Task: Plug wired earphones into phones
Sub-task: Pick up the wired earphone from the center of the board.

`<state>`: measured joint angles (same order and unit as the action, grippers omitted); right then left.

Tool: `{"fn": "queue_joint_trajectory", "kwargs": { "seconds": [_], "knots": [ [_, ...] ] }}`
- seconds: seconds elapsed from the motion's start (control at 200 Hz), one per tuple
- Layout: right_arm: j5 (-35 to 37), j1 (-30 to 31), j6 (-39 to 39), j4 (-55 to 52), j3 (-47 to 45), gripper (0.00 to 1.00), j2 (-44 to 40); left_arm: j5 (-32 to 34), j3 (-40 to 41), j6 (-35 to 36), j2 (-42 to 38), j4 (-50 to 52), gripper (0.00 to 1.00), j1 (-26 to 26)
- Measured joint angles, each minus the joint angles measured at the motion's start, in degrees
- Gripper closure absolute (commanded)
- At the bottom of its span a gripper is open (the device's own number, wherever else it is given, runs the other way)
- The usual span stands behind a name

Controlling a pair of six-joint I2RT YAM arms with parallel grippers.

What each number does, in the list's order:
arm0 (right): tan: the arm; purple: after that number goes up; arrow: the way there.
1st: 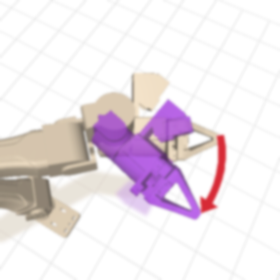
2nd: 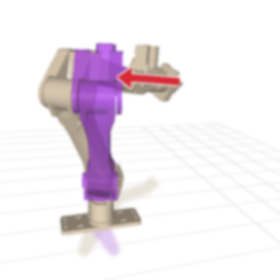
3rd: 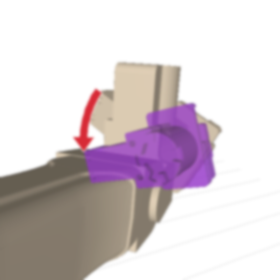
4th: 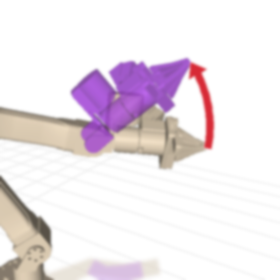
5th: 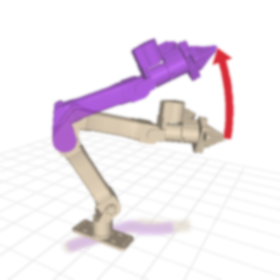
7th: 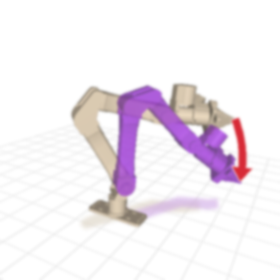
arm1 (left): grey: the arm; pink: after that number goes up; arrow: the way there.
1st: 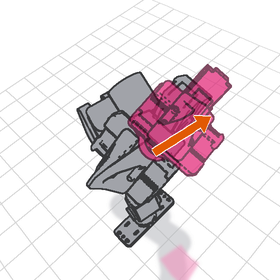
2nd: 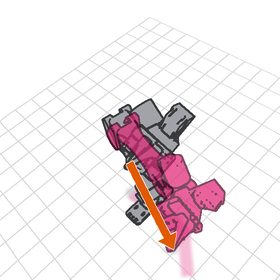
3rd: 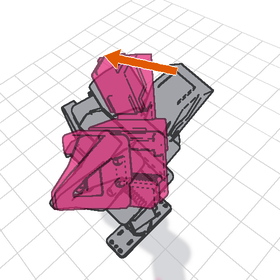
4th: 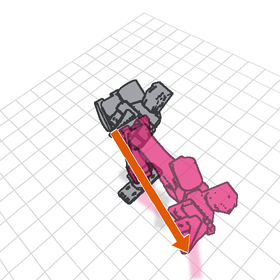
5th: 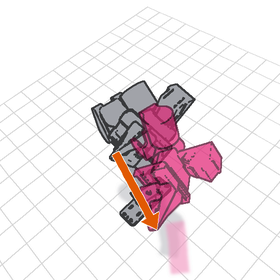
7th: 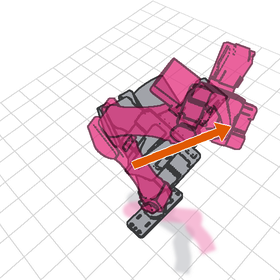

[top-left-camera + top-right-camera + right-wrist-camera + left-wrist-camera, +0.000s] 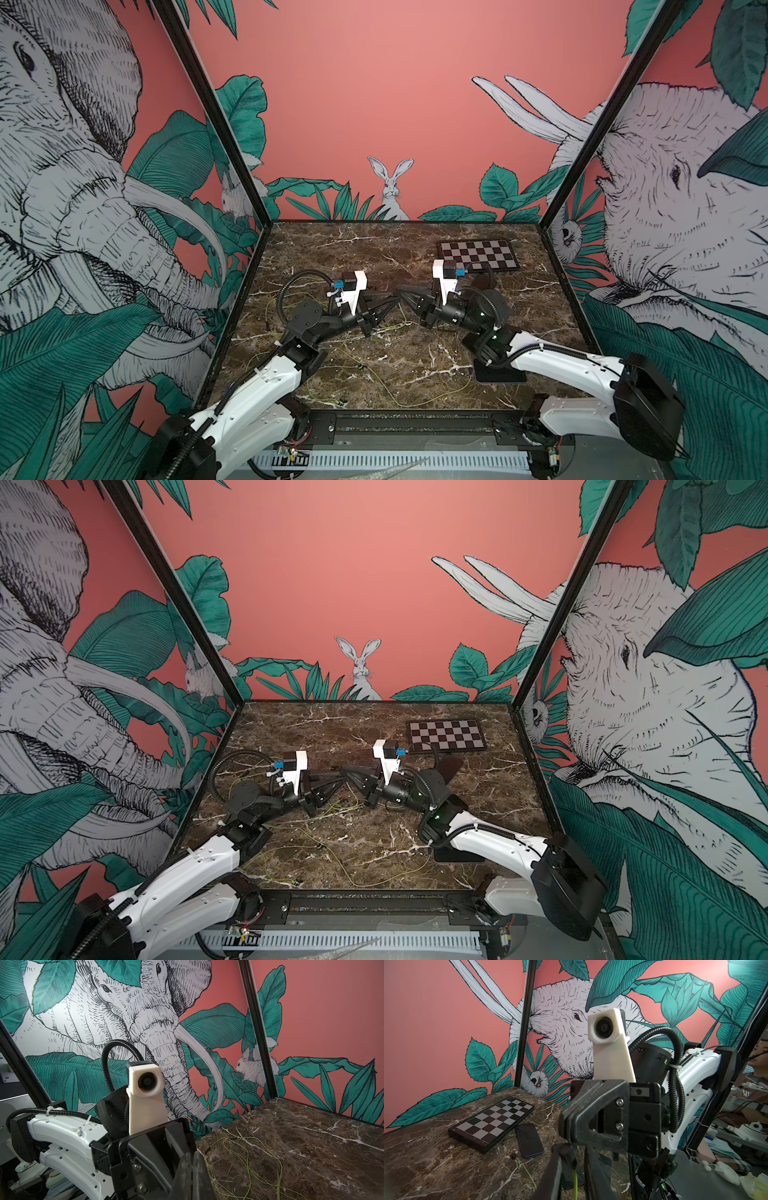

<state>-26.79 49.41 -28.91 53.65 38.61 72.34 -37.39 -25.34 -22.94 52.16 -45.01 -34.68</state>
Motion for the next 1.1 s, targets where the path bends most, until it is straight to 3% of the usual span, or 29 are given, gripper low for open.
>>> {"fn": "queue_joint_trajectory", "kwargs": {
  "seconds": [0.375, 0.51, 0.625, 0.76, 0.905, 1.1],
  "knots": [
    [-0.5, 0.1, 0.0, 0.3, 0.0, 1.0, 0.0, -0.3, 0.0, 0.0, 0.3, -0.1, 0.88, 0.0],
    [-0.5, 0.1, 0.0, 0.4, 0.0, 1.0, 0.0, -0.3, 0.0, -0.3, 0.2, -0.1, 0.97, 0.0],
    [0.0, 0.2, 0.2, 0.3, -0.3, 0.57, -0.2, -0.3, 0.0, -0.3, 0.2, -0.1, 1.0, 0.0],
    [0.9, 0.5, 3.7, -5.2, -1.2, 0.21, -2.8, -0.2, 0.0, 0.0, 0.0, 0.2, 1.0, 0.0],
    [1.7, 0.5, 13.4, -19.2, -0.8, 0.11, -11.2, 0.3, -0.4, 1.9, -0.6, 4.3, 1.0, 0.0],
    [3.6, 0.5, 36.0, -51.1, 8.6, 0.01, -21.5, 1.3, -3.8, 5.7, -0.2, 13.6, 1.0, 0.0]
  ]
}}
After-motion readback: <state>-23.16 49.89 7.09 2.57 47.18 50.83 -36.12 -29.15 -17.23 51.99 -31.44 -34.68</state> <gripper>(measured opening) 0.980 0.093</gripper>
